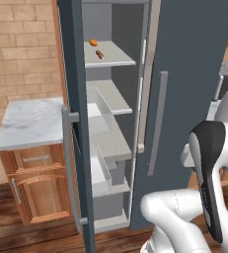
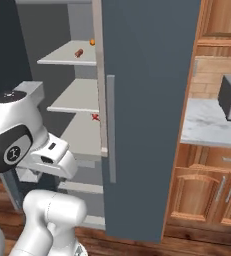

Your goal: Store the kebab skewer in the freezer for long-term storage. Close the freezer door after placing the cooked food.

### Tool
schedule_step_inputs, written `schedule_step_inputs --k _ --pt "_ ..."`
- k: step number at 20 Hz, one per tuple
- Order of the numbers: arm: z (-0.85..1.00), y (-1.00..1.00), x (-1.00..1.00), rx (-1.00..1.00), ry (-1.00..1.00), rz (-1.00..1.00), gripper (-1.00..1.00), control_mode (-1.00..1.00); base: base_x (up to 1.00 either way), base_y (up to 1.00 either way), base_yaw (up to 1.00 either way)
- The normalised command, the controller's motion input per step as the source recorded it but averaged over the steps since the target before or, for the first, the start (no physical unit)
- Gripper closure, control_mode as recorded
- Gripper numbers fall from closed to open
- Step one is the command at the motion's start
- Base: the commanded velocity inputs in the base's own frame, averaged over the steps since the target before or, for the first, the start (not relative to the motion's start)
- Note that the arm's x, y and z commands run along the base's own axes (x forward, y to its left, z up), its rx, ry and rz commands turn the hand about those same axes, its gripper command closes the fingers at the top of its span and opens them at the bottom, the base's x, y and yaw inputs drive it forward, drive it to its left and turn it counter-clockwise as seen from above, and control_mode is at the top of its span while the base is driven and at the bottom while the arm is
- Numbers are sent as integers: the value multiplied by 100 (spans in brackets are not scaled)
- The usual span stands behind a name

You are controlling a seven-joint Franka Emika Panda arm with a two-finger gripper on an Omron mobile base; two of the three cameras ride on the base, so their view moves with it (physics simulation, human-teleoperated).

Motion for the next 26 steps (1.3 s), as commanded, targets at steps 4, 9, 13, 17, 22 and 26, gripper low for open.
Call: schedule_step_inputs --k 4,9,13,17,22,26 --pt "0 0 0 0 0 0 -100 100 -39 29 -4" --pt "0 0 0 0 0 0 -100 100 -37 32 0" --pt "0 0 0 0 0 0 -100 100 -37 33 0" --pt "0 0 0 0 0 0 -100 100 -39 28 0" --pt "0 0 0 0 0 0 -100 100 -24 34 1" --pt "0 0 0 0 0 0 -100 100 0 39 0"
